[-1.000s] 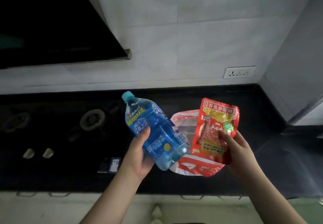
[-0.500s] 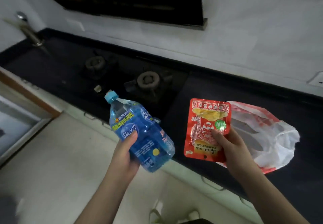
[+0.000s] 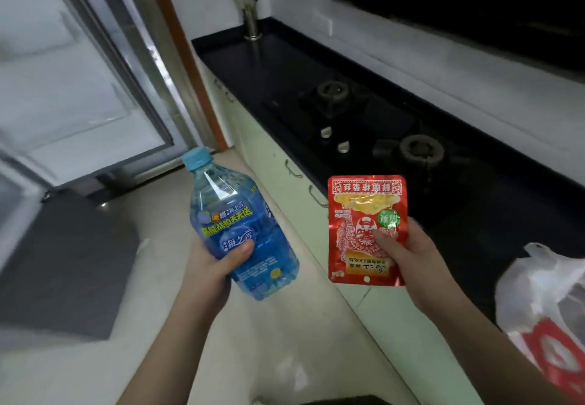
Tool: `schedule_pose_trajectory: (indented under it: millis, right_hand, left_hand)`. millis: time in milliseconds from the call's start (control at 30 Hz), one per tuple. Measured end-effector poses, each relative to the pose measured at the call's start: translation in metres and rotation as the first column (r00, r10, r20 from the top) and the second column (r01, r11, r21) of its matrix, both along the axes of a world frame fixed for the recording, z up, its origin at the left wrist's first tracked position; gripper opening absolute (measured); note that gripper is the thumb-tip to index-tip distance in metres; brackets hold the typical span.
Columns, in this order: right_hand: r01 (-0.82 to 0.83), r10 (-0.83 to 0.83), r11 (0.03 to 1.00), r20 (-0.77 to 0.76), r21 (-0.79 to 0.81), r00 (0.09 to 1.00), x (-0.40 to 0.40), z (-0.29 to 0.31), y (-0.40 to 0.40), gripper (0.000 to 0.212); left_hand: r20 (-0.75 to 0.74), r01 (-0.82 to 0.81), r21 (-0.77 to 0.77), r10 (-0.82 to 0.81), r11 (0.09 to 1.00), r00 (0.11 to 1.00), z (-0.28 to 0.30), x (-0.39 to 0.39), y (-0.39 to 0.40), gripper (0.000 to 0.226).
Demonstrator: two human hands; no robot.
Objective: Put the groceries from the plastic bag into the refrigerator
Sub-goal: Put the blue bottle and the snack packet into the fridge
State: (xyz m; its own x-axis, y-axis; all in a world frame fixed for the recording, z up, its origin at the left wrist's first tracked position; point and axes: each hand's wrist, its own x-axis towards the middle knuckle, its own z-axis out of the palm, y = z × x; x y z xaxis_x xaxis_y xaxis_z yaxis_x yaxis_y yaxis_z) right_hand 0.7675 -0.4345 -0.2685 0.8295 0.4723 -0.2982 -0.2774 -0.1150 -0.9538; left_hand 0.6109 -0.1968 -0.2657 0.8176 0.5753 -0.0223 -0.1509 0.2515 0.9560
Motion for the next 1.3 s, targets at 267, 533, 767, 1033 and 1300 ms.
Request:
schedule_pose_trajectory:
  millis: [267, 533, 767, 1033, 1300]
  right_hand:
    - [-0.219, 0.221, 0.975, 0.079, -0.035, 0.972, -0.054, 0.02, 0.145, 0.036]
    - [-0.41, 0.411, 0.911, 0.073, -0.038, 0.908, -0.095, 0.019, 0.264, 0.03]
    - [-0.54, 0.539, 0.842, 0.059, -0.01, 0.84, -0.093, 0.011, 0.351, 0.033]
    - [-0.701, 0.703, 0.708, 0.014, 0.088, 0.711, -0.065, 0.009, 0.457, 0.034]
    - [-0.839, 0.842, 0.53, 0.041, 0.12, 0.538, -0.062, 0.025, 0.555, 0.026]
  left_hand:
    - [-0.051, -0.186, 0.031, 0.187, 0.982, 0.981, 0.007, -0.105, 0.109, 0.073]
    - [-0.08, -0.365, 0.116, 0.375, 0.924, 0.923, 0.015, -0.19, 0.184, 0.077]
    - [-0.122, -0.515, 0.203, 0.544, 0.833, 0.83, 0.012, -0.212, 0.218, 0.079]
    - [-0.085, -0.693, 0.218, 0.721, 0.687, 0.688, 0.023, -0.186, 0.275, 0.083]
    - [-0.04, -0.77, 0.261, 0.804, 0.582, 0.594, 0.049, -0.174, 0.321, 0.083]
